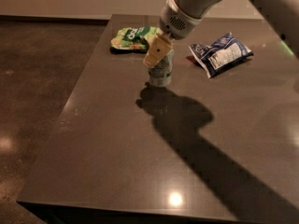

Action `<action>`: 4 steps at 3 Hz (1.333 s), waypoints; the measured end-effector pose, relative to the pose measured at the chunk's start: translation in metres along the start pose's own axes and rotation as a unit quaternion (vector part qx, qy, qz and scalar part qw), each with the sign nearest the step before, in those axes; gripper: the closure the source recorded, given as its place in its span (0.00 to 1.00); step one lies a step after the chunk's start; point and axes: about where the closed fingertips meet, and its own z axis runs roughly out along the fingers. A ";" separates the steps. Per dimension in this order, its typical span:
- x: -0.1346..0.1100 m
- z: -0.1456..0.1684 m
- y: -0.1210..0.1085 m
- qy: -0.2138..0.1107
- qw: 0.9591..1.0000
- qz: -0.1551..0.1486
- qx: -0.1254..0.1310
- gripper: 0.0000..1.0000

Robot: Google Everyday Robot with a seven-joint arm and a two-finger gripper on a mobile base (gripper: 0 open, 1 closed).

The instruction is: Move 7up can near green rice chip bag

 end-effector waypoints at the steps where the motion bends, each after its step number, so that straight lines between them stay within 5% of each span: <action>1: -0.019 0.018 -0.020 -0.008 1.000 0.018 0.010 1.00; 4: -0.050 0.047 -0.084 -0.007 0.998 0.053 0.046 1.00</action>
Offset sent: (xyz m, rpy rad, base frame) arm 0.0629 0.0334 -0.0044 0.0464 -0.0193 -0.1005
